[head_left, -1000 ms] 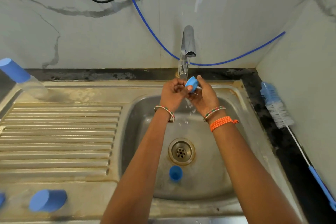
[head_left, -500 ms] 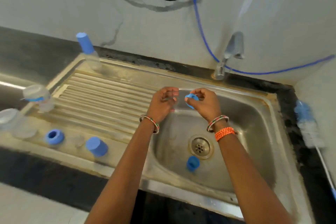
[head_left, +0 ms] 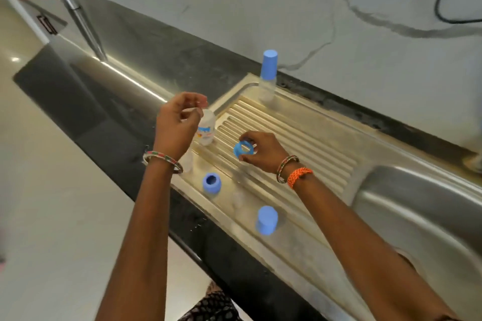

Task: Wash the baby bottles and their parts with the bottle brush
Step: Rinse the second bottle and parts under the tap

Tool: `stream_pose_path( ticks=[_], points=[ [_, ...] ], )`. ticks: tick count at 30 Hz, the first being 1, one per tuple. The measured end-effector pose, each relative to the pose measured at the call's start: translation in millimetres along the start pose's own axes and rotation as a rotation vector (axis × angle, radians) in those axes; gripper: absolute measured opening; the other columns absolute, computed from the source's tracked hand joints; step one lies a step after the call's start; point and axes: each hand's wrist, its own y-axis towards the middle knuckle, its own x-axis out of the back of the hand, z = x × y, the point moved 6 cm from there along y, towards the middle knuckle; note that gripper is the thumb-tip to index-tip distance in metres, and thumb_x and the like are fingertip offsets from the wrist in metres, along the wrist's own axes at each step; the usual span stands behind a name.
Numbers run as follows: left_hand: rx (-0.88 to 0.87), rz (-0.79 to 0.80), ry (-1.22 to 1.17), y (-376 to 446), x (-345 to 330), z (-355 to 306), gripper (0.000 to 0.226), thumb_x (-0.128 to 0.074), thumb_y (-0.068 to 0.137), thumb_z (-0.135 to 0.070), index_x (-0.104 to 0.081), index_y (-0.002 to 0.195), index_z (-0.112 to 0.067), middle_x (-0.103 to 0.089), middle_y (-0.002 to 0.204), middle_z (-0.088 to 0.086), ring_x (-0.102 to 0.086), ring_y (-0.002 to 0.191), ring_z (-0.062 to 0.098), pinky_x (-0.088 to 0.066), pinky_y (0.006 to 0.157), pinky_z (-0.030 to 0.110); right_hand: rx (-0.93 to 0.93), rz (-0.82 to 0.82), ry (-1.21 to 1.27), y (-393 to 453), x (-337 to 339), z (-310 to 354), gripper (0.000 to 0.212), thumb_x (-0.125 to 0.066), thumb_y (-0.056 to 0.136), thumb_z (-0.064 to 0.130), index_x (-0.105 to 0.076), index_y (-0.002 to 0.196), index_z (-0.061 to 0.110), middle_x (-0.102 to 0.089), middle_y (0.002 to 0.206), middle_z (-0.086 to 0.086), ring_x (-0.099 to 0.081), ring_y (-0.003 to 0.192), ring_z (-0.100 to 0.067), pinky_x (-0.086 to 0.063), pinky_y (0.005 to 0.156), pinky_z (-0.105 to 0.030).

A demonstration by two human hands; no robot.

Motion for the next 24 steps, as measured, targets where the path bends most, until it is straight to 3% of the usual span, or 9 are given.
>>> stream_pose_path(
  ticks=[2, 4, 10, 12, 15, 21, 24],
  points=[
    [0.021, 0.009, -0.001, 11, 11, 14, 0.027, -0.055, 0.086, 0.005, -0.064, 0.096, -0.018, -0.068, 0.095, -0.001, -0.064, 0.082, 0.013, -0.051, 0.073, 0.026, 0.014, 0.031, -0.015, 16, -19, 1, 0.038, -0.077, 0.067, 0.005, -0.067, 0.104, 0.001, -0.069, 0.101, -0.014, -0.063, 0.093, -0.026, -0.050, 0.086, -0.037],
    [0.027, 0.032, -0.011, 20, 15, 24, 0.026, -0.055, 0.086, 0.006, -0.064, 0.097, -0.016, -0.069, 0.095, -0.001, -0.064, 0.083, 0.013, -0.051, 0.073, 0.026, 0.010, 0.049, -0.010, 27, -34, 0, 0.040, -0.076, 0.067, 0.004, -0.065, 0.106, 0.001, -0.068, 0.102, -0.013, -0.064, 0.094, -0.026, -0.050, 0.087, -0.037],
    [0.008, 0.109, -0.039, 35, 6, 31, 0.034, -0.052, 0.086, 0.008, -0.063, 0.088, -0.024, -0.068, 0.091, -0.003, -0.064, 0.080, 0.012, -0.052, 0.068, 0.022, -0.041, 0.171, -0.056, 33, -59, -10, 0.066, -0.077, 0.068, 0.010, -0.045, 0.125, 0.007, -0.063, 0.107, -0.012, -0.062, 0.094, -0.025, -0.051, 0.084, -0.040],
    [0.007, 0.124, -0.054, 35, -2, 30, 0.034, -0.052, 0.086, 0.007, -0.063, 0.087, -0.024, -0.068, 0.089, -0.006, -0.064, 0.081, 0.010, -0.053, 0.069, 0.022, -0.040, 0.166, -0.050, 30, -56, -10, 0.077, -0.079, 0.068, 0.014, -0.040, 0.134, 0.010, -0.060, 0.115, -0.013, -0.057, 0.105, -0.024, -0.048, 0.090, -0.036],
    [0.010, 0.168, -0.099, 30, -25, 25, 0.034, -0.051, 0.086, 0.009, -0.062, 0.086, -0.022, -0.067, 0.086, -0.005, -0.062, 0.074, 0.004, -0.051, 0.063, 0.018, -0.046, 0.085, -0.005, 22, -30, -6, 0.078, -0.079, 0.070, 0.013, -0.040, 0.138, 0.012, -0.057, 0.121, -0.014, -0.053, 0.113, -0.021, -0.042, 0.093, -0.029],
    [0.064, 0.367, -0.173, -1, -121, 7, 0.034, -0.049, 0.086, 0.010, -0.062, 0.083, -0.022, -0.066, 0.082, -0.005, -0.059, 0.064, 0.002, -0.046, 0.054, 0.021, -0.176, -0.155, 0.049, -47, 57, -39, 0.055, -0.073, 0.074, 0.008, -0.053, 0.126, 0.013, -0.065, 0.106, -0.006, -0.060, 0.098, -0.016, -0.046, 0.090, -0.025],
    [0.081, 0.538, -0.185, -38, -193, -9, 0.033, -0.051, 0.087, 0.007, -0.062, 0.083, -0.024, -0.067, 0.081, -0.006, -0.060, 0.063, 0.003, -0.047, 0.053, 0.021, -0.296, -0.270, 0.042, -116, 97, -80, 0.045, -0.070, 0.076, 0.003, -0.058, 0.118, 0.011, -0.066, 0.097, -0.004, -0.061, 0.088, -0.014, -0.046, 0.084, -0.019]
  ],
)
